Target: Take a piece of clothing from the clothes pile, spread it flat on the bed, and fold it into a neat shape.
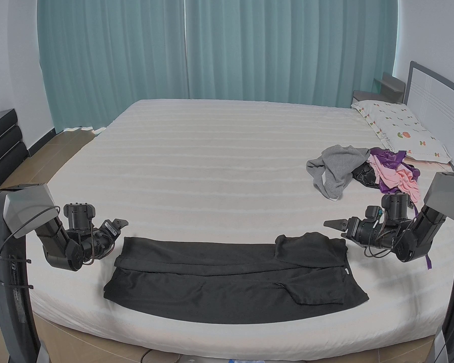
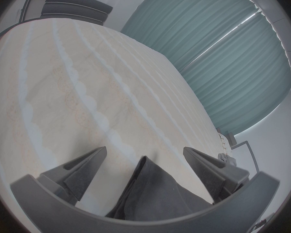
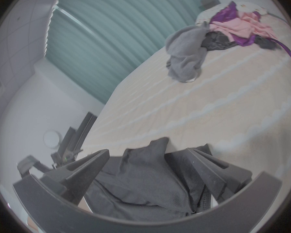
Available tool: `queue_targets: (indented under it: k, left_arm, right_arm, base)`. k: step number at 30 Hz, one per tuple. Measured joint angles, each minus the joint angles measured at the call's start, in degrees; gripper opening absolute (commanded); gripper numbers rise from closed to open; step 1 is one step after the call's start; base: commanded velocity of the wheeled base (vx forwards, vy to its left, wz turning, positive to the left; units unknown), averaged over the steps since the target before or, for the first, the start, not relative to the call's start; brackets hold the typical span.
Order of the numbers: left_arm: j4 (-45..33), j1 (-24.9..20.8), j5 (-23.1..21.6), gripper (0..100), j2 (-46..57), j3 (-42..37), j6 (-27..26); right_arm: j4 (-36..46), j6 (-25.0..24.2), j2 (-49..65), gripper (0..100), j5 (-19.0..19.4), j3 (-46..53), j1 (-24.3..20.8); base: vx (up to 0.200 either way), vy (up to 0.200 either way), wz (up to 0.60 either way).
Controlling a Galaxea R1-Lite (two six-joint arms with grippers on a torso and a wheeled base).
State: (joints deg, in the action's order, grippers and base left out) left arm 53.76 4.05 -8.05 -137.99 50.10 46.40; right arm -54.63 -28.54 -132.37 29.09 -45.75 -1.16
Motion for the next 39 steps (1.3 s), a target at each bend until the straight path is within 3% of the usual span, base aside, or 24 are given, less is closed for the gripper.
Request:
queue_targets:
  k: [4, 11, 12, 23, 31, 39]
  left_arm:
    - [-0.01, 0.05, -0.6, 100, 0.91, -1.45, 0.34]
    - [0.0, -0.11, -0.66, 100, 1.55, -2.21, 0.43]
    - [-0.01, -0.11, -0.66, 100, 1.6, -2.23, 0.43]
    - [0.05, -0.11, -0.66, 100, 1.71, -2.39, 0.43]
    - [0.07, -0.11, -0.66, 100, 1.79, -2.47, 0.43]
    - [-0.48, -0.35, -0.66, 100, 3.83, -4.3, 0.43]
  right_arm:
    - [0.46, 3.99, -1.93, 100, 1.91, -0.09, -1.16]
    - [0.6, 6.81, -4.74, 100, 2.11, -0.74, -2.04]
    - [0.57, 7.91, -5.1, 0, 2.11, -0.74, -2.04]
    - [0.07, 14.09, -5.69, 0, 2.28, 2.27, -0.9]
    - [-0.3, 14.25, -3.19, 0, 7.03, 5.44, 1.23]
    - [-0.37, 14.97, -1.9, 0, 7.42, 7.74, 2.63]
  base:
    - [0.0, 0.0, 0.0]
    - [0.0, 0.0, 0.0]
    - [0.0, 0.0, 0.0]
    - [0.0, 0.0, 0.0]
    - [0.0, 0.0, 0.0]
    - [0.0, 0.0, 0.0]
